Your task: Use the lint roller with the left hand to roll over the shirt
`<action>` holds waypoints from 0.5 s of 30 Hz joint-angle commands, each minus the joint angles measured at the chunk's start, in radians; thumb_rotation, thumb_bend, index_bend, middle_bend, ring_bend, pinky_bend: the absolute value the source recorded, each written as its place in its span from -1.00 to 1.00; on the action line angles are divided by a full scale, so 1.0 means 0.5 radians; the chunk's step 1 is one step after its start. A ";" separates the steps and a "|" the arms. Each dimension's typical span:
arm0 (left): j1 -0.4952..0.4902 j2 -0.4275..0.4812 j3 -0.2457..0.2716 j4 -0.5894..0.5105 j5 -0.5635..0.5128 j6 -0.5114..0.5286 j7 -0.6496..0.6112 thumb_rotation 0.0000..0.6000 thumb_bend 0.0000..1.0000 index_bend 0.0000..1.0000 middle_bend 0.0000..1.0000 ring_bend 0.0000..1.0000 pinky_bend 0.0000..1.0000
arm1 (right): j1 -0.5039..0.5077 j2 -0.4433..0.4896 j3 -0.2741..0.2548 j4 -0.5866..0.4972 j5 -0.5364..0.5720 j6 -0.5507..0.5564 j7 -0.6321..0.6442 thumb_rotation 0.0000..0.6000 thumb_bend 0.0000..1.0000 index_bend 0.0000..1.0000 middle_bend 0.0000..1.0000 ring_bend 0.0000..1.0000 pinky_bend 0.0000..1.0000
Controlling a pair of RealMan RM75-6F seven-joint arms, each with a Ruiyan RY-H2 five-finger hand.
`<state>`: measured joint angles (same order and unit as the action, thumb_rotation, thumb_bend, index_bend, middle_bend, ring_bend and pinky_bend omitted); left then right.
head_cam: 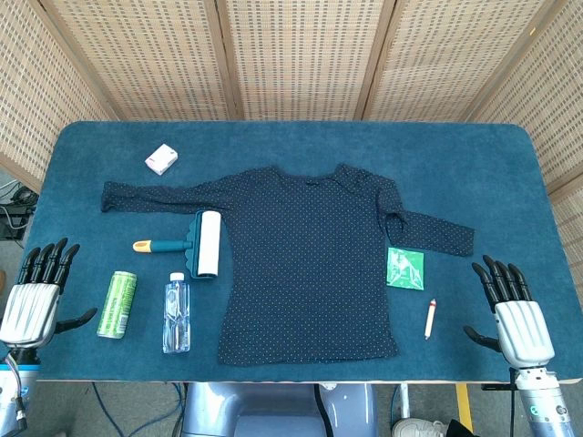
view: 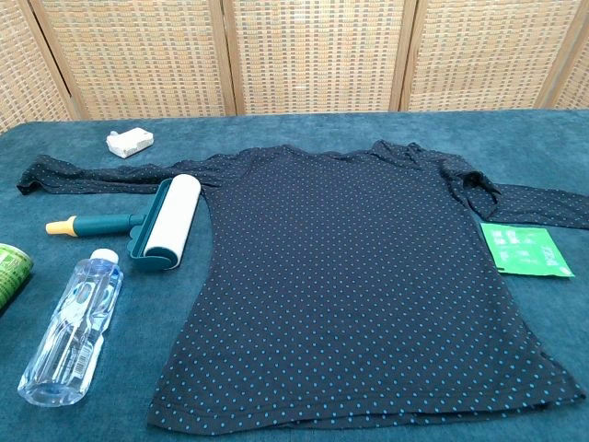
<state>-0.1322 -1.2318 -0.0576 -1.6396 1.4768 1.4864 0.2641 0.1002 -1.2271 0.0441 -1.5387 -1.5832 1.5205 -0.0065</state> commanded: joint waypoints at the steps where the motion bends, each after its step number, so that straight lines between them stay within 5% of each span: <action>1: 0.003 0.004 -0.003 -0.003 0.000 0.007 -0.005 1.00 -0.73 -1.00 -1.00 -1.00 -1.00 | -0.003 -0.003 0.002 -0.001 -0.003 0.010 -0.003 1.00 -0.94 -1.00 -1.00 -1.00 -1.00; 15: -0.002 0.002 -0.013 0.002 -0.022 -0.008 -0.016 1.00 -0.73 -1.00 -1.00 -1.00 -1.00 | -0.002 -0.017 0.008 -0.004 0.002 0.006 -0.019 1.00 -0.94 -1.00 -1.00 -1.00 -1.00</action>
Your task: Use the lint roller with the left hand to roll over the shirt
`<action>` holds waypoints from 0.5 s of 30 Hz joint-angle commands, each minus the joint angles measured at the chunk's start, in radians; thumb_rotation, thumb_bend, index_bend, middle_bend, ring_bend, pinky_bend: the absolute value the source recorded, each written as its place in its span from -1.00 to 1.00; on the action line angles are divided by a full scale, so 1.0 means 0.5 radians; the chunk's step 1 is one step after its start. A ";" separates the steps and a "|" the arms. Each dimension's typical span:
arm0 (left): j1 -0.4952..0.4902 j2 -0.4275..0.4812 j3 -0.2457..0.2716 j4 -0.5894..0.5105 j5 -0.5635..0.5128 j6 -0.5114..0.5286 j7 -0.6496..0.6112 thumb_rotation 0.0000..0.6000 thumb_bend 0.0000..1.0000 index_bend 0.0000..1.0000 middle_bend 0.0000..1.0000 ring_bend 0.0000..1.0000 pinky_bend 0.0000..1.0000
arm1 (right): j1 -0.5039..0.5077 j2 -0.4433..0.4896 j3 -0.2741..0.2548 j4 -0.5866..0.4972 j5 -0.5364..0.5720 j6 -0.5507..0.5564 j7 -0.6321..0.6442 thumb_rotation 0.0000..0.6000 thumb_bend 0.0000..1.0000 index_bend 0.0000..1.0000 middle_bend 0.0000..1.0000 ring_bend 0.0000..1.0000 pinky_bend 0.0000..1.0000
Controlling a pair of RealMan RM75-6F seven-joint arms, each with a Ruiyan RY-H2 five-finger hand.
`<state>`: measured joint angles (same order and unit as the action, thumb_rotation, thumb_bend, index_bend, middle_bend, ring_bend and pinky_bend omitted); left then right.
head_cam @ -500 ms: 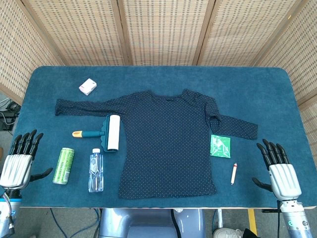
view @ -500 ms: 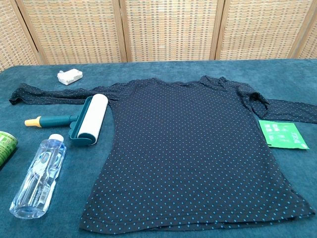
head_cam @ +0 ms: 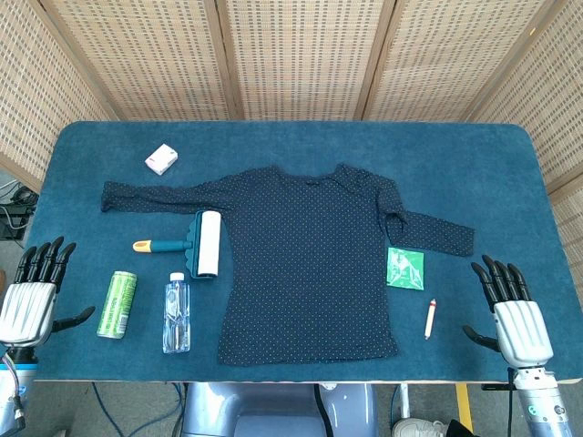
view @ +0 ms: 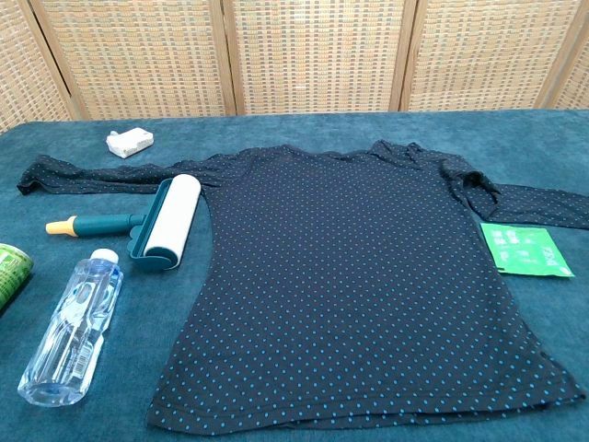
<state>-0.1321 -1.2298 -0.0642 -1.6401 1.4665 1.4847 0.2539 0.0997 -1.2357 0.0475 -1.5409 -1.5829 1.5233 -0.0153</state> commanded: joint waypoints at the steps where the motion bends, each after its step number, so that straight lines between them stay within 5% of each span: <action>1: -0.005 -0.006 0.001 0.005 -0.005 -0.011 0.010 1.00 -0.73 -1.00 -1.00 -1.00 -1.00 | -0.002 0.000 0.002 0.000 0.003 0.002 -0.003 1.00 -0.94 -1.00 -1.00 -1.00 -1.00; 15: -0.084 0.016 -0.074 -0.080 -0.138 -0.132 0.146 1.00 -0.73 -1.00 -1.00 -1.00 -0.92 | 0.002 0.001 0.008 0.016 0.025 -0.018 0.028 1.00 -0.94 -1.00 -1.00 -1.00 -1.00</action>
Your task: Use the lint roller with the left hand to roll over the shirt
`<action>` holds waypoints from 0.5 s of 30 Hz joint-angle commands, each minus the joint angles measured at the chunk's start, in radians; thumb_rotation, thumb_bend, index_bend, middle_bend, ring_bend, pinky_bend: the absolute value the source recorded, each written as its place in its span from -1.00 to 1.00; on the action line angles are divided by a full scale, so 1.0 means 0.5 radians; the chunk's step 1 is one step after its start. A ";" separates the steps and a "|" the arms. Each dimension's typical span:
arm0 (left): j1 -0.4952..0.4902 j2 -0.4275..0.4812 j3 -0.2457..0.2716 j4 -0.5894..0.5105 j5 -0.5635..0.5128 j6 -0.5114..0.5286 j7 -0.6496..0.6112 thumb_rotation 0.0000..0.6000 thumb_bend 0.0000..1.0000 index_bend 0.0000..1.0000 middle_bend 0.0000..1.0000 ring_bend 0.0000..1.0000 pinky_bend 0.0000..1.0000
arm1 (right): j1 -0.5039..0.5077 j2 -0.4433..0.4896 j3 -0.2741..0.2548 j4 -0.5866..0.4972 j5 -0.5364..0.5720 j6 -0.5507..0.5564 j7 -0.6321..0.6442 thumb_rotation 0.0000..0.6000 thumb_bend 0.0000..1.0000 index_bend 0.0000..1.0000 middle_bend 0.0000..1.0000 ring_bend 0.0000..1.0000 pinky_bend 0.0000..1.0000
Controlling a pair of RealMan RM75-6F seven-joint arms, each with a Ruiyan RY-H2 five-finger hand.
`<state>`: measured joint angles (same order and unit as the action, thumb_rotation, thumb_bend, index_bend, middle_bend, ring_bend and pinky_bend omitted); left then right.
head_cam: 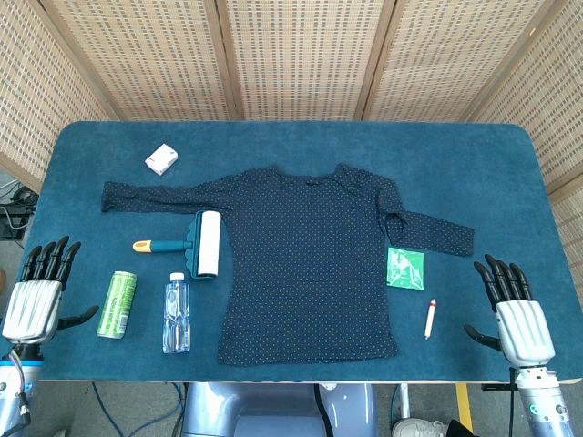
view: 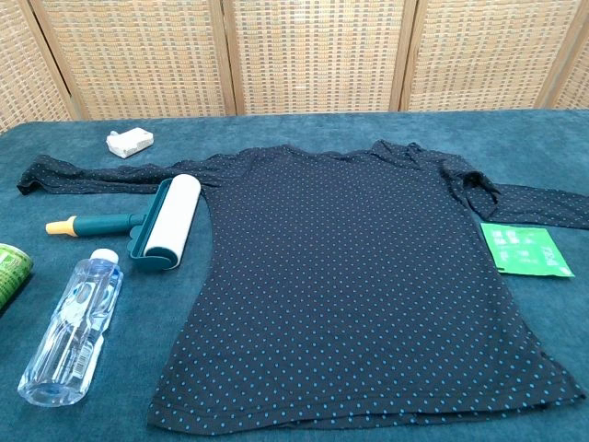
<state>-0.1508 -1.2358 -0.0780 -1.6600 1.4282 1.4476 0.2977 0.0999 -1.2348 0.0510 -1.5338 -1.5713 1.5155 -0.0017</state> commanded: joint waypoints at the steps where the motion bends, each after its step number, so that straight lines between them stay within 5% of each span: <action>1: -0.061 0.039 -0.062 -0.058 -0.083 -0.074 0.076 1.00 -0.73 -1.00 -1.00 -1.00 -0.90 | 0.002 -0.002 0.001 0.003 0.003 -0.003 0.001 1.00 -0.94 -1.00 -1.00 -1.00 -1.00; 4: -0.122 0.081 -0.134 -0.120 -0.160 -0.135 0.103 1.00 -0.72 -1.00 -1.00 -0.97 -0.71 | 0.003 -0.004 0.006 0.006 0.015 -0.009 0.003 1.00 -0.94 -1.00 -1.00 -1.00 -1.00; 7: -0.194 0.110 -0.209 -0.145 -0.243 -0.217 0.097 1.00 -0.71 -1.00 -0.87 -0.67 -0.40 | 0.005 -0.004 0.012 0.012 0.031 -0.019 0.014 1.00 -0.94 -1.00 -1.00 -1.00 -1.00; 15: -0.508 0.140 -0.362 -0.056 -0.581 -0.662 0.167 1.00 -0.68 -0.81 0.07 0.02 0.12 | 0.022 -0.017 0.031 0.051 0.094 -0.077 0.042 1.00 -0.94 -1.00 -1.00 -1.00 -1.00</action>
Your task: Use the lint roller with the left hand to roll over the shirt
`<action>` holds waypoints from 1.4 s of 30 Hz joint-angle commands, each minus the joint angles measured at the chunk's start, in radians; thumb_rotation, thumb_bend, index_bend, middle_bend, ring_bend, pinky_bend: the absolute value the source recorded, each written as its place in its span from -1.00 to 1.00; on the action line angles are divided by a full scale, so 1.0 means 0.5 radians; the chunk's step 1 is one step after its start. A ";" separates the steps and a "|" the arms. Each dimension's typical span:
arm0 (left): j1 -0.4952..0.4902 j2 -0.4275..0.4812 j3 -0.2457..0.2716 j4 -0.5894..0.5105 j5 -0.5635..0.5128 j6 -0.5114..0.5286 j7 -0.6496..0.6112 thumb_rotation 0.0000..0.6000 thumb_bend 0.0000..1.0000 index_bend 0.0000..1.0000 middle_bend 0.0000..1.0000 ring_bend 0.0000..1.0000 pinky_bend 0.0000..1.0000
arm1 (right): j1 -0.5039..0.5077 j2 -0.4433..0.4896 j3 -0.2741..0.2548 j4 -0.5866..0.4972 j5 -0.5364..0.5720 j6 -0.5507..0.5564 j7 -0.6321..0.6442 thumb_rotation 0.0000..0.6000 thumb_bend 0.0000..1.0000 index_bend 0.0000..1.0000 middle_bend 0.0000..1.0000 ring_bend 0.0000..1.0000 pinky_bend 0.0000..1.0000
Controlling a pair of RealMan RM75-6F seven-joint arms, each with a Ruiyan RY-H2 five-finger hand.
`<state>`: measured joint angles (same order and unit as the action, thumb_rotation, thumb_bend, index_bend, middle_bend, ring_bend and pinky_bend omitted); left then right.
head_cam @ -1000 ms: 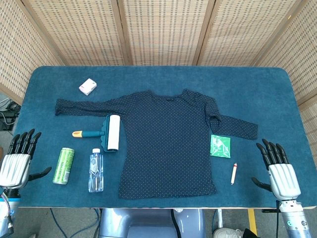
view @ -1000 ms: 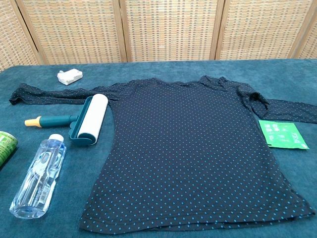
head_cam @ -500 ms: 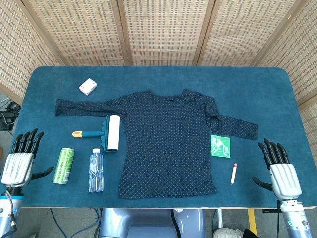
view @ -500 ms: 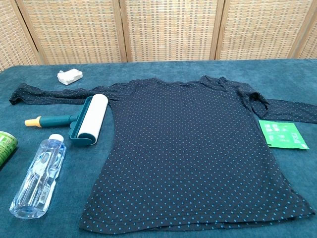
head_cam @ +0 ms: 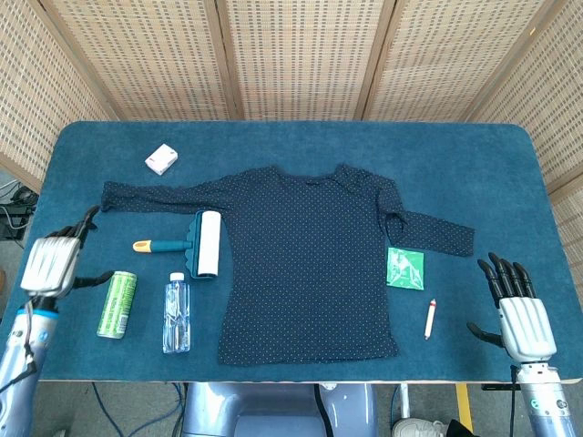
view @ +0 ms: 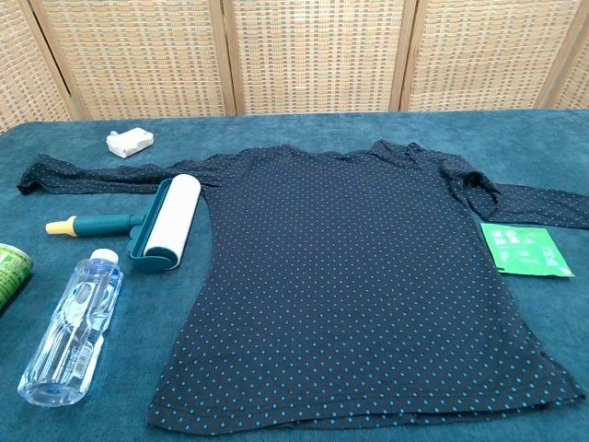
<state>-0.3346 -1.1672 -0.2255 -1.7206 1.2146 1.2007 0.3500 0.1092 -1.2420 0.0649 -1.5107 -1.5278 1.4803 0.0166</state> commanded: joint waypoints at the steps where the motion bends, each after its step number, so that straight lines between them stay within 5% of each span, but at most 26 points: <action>1: -0.163 -0.005 -0.071 0.081 -0.183 -0.196 0.081 1.00 -0.68 -0.74 0.15 0.07 0.16 | 0.005 -0.003 0.005 0.008 0.011 -0.011 0.007 1.00 -0.94 -1.00 -1.00 -1.00 -1.00; 14: -0.591 -0.288 -0.080 0.531 -0.724 -0.579 0.373 1.00 -0.50 -0.18 0.37 0.23 0.25 | 0.025 -0.030 0.026 0.063 0.085 -0.075 -0.001 1.00 -0.94 -1.00 -1.00 -1.00 -1.00; 42: -0.902 -0.616 0.175 0.962 -0.926 -0.759 0.623 1.00 -0.50 -0.14 0.38 0.23 0.25 | 0.032 -0.042 0.051 0.101 0.138 -0.094 0.018 1.00 -0.94 -1.00 -1.00 -1.00 -1.00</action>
<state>-0.7833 -1.4728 -0.1400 -1.2422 0.7536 0.8228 0.6603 0.1252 -1.2629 0.0906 -1.4601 -1.4587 1.4334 0.0255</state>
